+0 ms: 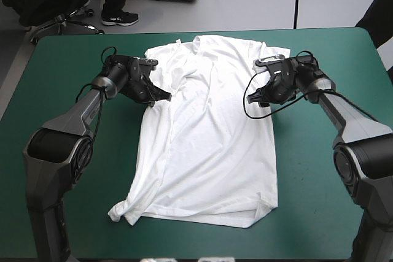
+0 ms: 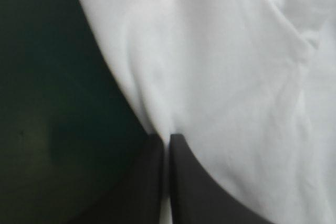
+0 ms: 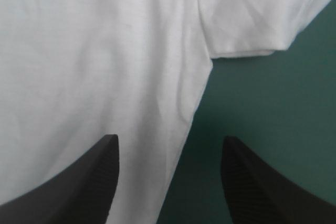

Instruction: Fold the cloth

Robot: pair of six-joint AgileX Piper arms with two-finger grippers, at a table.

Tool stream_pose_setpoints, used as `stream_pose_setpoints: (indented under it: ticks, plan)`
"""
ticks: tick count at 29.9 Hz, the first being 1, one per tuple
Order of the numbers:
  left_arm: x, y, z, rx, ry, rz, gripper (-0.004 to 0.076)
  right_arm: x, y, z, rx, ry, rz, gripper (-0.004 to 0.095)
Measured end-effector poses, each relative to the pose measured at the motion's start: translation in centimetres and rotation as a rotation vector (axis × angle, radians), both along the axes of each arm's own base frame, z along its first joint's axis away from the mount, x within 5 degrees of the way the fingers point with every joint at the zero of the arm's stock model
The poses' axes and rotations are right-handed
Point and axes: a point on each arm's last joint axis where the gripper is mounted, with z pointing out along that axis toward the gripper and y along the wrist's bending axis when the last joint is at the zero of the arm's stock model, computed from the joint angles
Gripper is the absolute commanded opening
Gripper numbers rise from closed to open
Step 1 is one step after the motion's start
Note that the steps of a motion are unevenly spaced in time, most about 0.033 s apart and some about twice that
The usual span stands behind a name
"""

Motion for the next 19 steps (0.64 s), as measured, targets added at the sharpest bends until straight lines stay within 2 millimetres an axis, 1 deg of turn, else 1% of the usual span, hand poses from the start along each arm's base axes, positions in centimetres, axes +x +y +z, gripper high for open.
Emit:
stream_pose_setpoints:
  ticks: [4, 12, 14, 16, 19]
  plan:
    - [0.0, 0.0, 0.0, 0.000, 0.001, 0.000, -0.0017, 1.2, 0.2, -0.6, -0.009, 0.003, -0.003, 0.0554]
    - [0.0, 0.0, 0.0, 0.000, 0.001, -0.001, -0.0017, 1.8, 0.4, -2.5, -0.010, 0.041, -0.010, 0.0546]
    - [0.0, 0.0, 0.0, 0.000, 0.000, -0.002, -0.0017, 1.9, 0.5, -2.5, -0.003, 0.045, -0.011, 0.0489]
    - [0.0, 0.0, 0.0, 0.001, -0.002, -0.004, -0.0017, 2.0, 0.5, -2.6, -0.004, 0.048, -0.011, 0.0399]
    - [0.0, 0.0, 0.0, 0.001, -0.002, -0.004, -0.0017, 2.1, 0.3, -2.7, -0.010, 0.049, -0.010, 0.0232]
